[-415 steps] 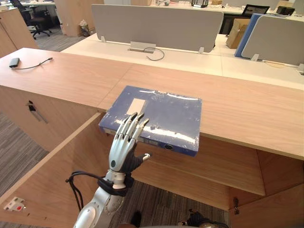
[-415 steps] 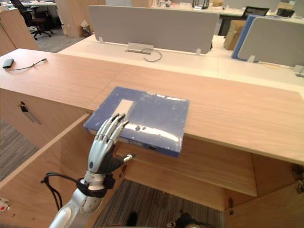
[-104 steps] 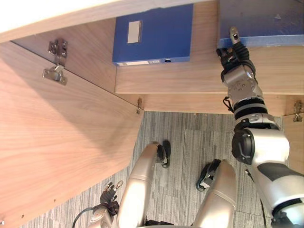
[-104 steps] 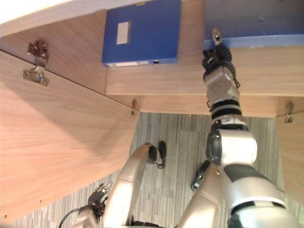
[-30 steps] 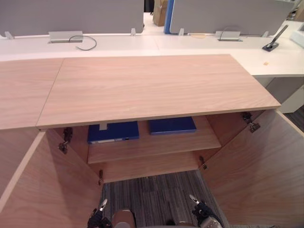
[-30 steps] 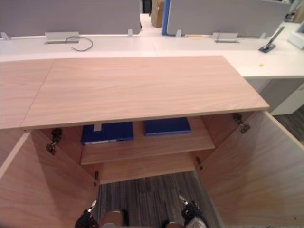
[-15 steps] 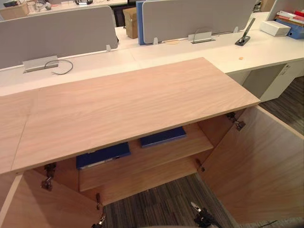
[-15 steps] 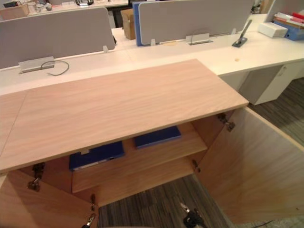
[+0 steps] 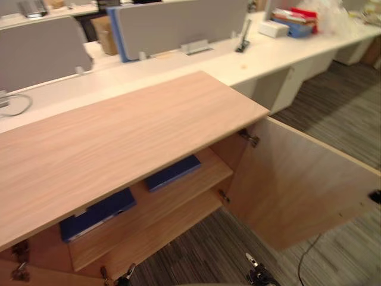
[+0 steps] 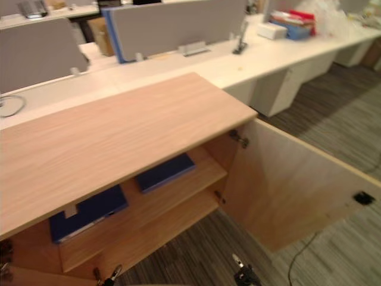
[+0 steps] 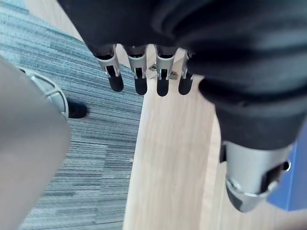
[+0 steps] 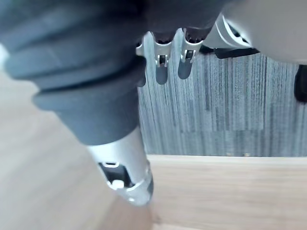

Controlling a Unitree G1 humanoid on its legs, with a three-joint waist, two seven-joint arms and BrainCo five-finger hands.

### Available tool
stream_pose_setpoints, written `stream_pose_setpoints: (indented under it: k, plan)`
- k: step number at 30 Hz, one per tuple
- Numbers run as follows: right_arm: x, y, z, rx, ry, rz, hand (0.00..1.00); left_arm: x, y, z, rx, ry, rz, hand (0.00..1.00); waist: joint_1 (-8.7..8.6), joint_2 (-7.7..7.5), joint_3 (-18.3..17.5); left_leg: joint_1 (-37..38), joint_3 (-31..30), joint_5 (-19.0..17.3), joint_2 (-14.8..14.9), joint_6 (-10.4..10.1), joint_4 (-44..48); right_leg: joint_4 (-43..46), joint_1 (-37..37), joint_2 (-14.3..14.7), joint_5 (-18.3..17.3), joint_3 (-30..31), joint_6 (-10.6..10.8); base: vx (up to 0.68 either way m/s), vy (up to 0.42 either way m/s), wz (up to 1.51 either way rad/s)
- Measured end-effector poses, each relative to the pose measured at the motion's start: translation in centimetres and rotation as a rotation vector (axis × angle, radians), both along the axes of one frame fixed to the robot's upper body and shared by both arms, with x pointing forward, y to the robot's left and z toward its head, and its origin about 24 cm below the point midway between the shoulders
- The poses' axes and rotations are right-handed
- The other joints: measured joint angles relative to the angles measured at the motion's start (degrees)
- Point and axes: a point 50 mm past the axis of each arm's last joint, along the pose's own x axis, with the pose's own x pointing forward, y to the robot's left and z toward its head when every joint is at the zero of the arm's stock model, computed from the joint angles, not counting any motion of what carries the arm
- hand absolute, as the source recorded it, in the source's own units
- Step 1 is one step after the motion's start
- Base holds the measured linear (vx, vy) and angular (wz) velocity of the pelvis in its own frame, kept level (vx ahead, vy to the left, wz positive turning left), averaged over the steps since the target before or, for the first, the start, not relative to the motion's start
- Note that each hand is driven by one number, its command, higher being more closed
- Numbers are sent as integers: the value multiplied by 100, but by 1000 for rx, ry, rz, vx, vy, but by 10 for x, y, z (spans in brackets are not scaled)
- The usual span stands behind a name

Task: Walk over to the cabinet, pick up the folder, carry it to the office cabinet, place the folder inside the office cabinet, then close the office cabinet door

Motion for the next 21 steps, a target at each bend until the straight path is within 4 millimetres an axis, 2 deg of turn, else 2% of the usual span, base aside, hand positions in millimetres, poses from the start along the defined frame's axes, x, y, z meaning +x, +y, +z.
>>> stream_pose_setpoints:
  k: [1, 3, 8, 12, 14, 16, 18, 19, 20, 21]
  plan:
    - [-7, -9, -1, -5, 18, -50, 0, -2, -3, -2, -15, 21, -10, 0, -45, 108, 23, 18, -75, 29, 80, 28, 9, -113, 39, 139, 9, 39, -5, -1, -172, -42]
    - [-19, -18, -2, -3, 40, -116, 0, -4, -4, -2, -19, 31, -15, 0, -45, 166, 35, 110, -168, 28, 184, 29, -15, -267, 125, 325, 10, 124, -7, -28, -105, -28]
    - [-34, -15, -5, 37, 63, -223, 0, -2, 0, -1, -9, 28, -35, 0, -114, 136, 52, 108, -344, 46, 319, -18, -109, -695, 117, 681, 165, 264, -51, -60, -43, -19]
    - [-34, -12, -5, 54, 55, -269, 0, 0, 1, -1, -7, 24, -57, 0, -163, 126, 60, 102, -337, 24, 342, -56, -105, -1266, 157, 925, 520, 431, -18, -59, 36, -27]
    - [-30, -8, -6, 65, 47, -270, 0, 1, 2, 0, -8, 16, -49, 0, -168, 90, 96, 81, -299, -76, 399, -189, 90, -1572, 209, 1040, 685, 583, -24, -36, 26, -43]
    - [-24, 2, -6, 89, 41, -247, 0, 3, 14, 2, 20, 3, -40, 0, -144, -106, 222, -389, -344, -545, 734, -174, 1577, -1741, 228, 1090, 714, 939, -60, -34, -35, -64]
    - [-22, 3, -7, 92, 45, -232, 0, 1, 18, 3, 33, 9, -29, 0, -99, -132, 240, -784, -615, -726, 1046, -51, 2800, -1782, 243, 1164, 759, 1274, -123, 37, -10, -88]
    - [-22, 3, -7, 89, 43, -230, 0, -1, 17, 3, 30, 11, -16, 0, -41, -134, 260, -1025, -1068, -810, 1103, -80, 3392, -1796, 291, 1195, 804, 1505, -192, 85, 55, -93]
    - [-23, 2, -7, 85, 46, -231, 0, -2, 17, 2, 30, 14, -13, 0, -23, -124, 274, -1048, -1376, -970, 1043, -98, 3443, -1798, 291, 1215, 810, 1621, -201, 89, 119, -93]
    - [-23, -2, -6, 76, 49, -236, 0, -5, 13, 1, 18, 18, 1, 0, -10, -49, 298, -1074, -1985, -1266, 827, -109, 3259, -1793, 290, 1229, 827, 1840, -193, 17, 148, -91]
